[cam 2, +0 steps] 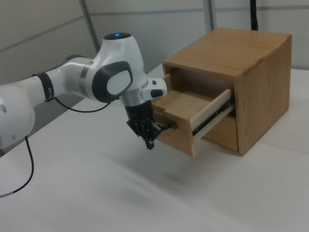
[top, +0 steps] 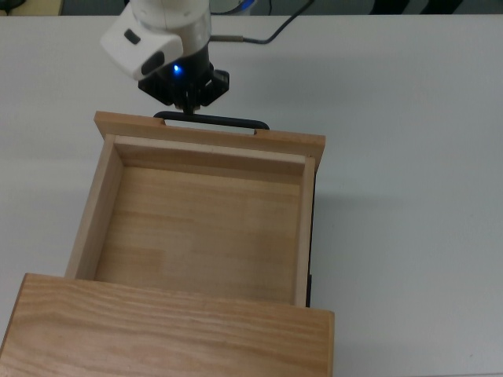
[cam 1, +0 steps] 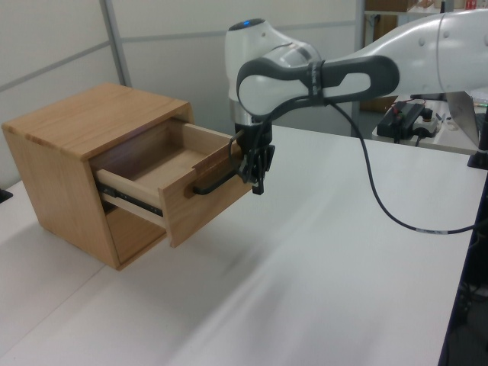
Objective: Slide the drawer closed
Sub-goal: 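Move the gripper down to the black handle of the open drawer, then push the drawer front with the gripper into the wooden cabinet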
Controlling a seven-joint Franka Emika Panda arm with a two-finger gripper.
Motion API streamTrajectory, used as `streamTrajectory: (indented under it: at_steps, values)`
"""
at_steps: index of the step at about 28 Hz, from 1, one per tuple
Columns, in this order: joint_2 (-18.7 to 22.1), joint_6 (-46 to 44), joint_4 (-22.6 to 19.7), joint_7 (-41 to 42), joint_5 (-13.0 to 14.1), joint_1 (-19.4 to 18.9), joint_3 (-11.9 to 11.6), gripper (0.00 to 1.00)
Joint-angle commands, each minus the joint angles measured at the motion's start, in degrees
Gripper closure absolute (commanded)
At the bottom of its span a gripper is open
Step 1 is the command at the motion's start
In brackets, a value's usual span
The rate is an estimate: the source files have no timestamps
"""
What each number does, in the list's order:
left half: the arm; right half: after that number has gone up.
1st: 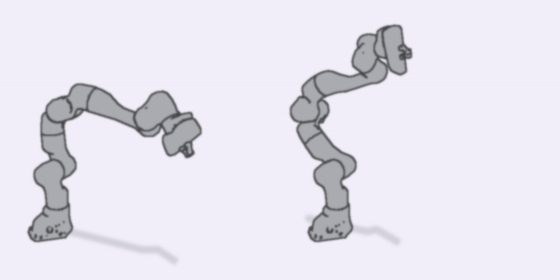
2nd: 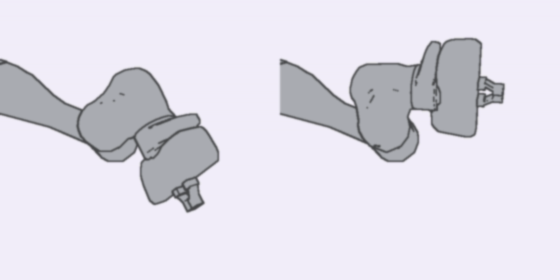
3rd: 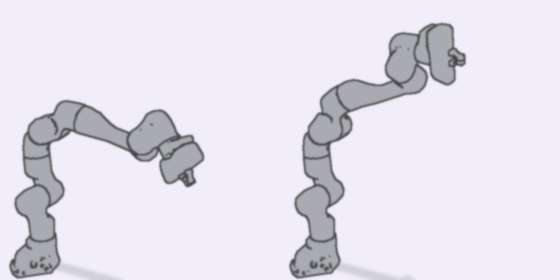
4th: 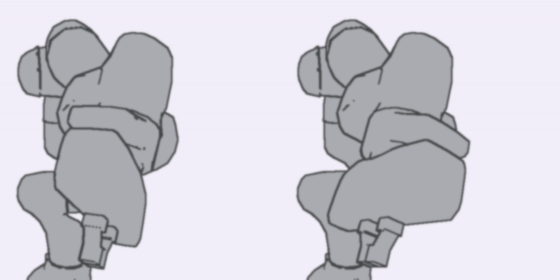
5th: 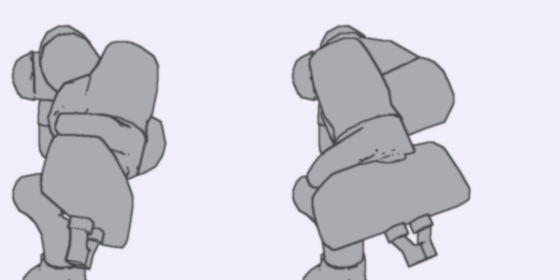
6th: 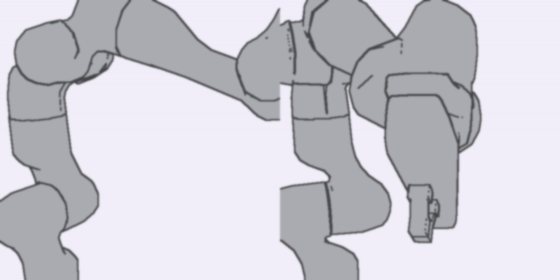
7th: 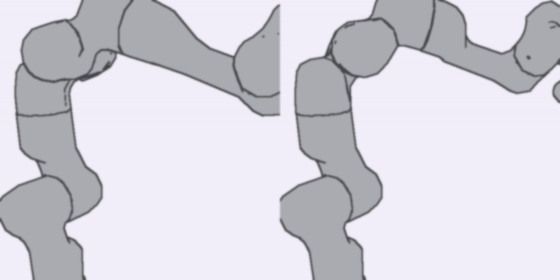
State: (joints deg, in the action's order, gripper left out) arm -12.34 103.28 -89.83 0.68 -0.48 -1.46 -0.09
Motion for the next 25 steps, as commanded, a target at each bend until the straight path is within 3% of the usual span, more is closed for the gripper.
streamTrajectory:
  at_steps: [1,4,11,25]
  values:
    - [-3.74,1.40,4.66,-1.47,-0.57,-0.48,-0.35,1.00]
    - [-6.55,1.49,8.17,-3.31,-0.75,-0.48,-0.35,1.00]
    - [-9.37,3.85,11.35,-3.41,-0.75,-0.48,-0.44,1.00]
    - [-13.06,28.81,11.35,-4.11,-2.15,-0.83,-0.35,1.00]
